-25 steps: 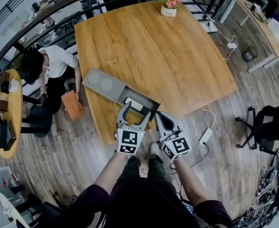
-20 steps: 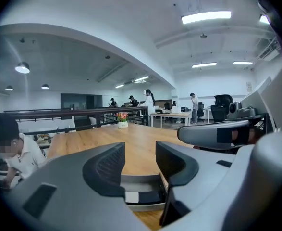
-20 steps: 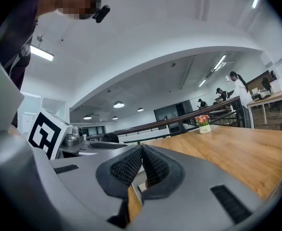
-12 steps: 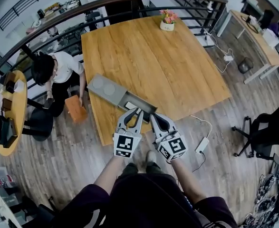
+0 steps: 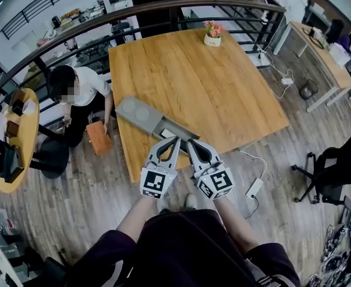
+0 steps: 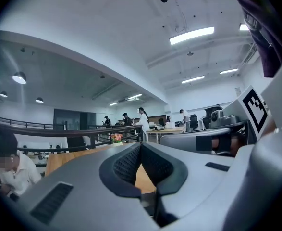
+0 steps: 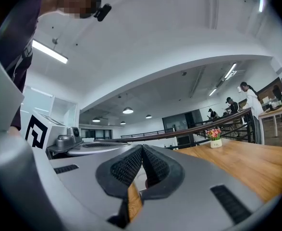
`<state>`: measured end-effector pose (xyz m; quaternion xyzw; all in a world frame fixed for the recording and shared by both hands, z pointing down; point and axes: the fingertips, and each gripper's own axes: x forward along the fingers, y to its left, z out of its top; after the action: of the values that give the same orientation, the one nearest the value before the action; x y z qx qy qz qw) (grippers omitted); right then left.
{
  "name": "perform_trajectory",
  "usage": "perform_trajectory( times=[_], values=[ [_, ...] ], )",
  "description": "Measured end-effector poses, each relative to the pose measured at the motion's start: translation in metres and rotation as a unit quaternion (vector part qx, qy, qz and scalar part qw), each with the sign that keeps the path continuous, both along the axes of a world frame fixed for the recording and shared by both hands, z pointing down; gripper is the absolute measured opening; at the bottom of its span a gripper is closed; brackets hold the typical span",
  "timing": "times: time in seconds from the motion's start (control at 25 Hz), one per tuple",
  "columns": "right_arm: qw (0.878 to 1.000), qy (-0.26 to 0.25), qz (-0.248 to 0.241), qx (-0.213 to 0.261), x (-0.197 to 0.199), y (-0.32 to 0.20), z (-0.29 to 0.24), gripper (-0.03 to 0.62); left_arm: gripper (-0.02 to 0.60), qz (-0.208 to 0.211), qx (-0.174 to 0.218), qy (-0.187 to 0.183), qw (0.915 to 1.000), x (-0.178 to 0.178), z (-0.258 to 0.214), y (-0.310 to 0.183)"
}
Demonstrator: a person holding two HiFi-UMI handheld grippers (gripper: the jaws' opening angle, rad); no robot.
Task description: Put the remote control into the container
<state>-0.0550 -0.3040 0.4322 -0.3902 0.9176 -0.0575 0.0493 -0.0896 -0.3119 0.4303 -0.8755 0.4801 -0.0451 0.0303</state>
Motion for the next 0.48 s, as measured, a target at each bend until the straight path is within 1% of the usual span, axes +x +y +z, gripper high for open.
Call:
perform_trajectory(
  times=[0.04, 0.16, 0.24, 0.48],
  values=[
    [1.000, 0.001, -0.002, 0.003, -0.0012, 0.0008, -0.0006, 0.018, 0.012, 0.000, 0.007, 0.003, 1.0000, -0.0013, -0.0016, 0.0016],
    [1.000, 0.004, -0.006, 0.011, -0.0027, 0.0020, -0.0029, 0.018, 0.012, -0.001, 0.013, 0.000, 0.9999, -0.0030, -0.0046, 0.0041],
    [1.000, 0.008, -0.002, 0.014, -0.0027, 0.0022, -0.0042, 0.018, 0.012, -0.001, 0.020, 0.007, 0.9998, -0.0028, -0.0063, 0.0043],
    [1.000, 0.018, 0.002, 0.020, -0.0073, 0.0045, -0.0058, 0.018, 0.012, 0.001, 0.012, -0.001, 0.9999, -0.0051, -0.0058, 0.0081]
  ],
)
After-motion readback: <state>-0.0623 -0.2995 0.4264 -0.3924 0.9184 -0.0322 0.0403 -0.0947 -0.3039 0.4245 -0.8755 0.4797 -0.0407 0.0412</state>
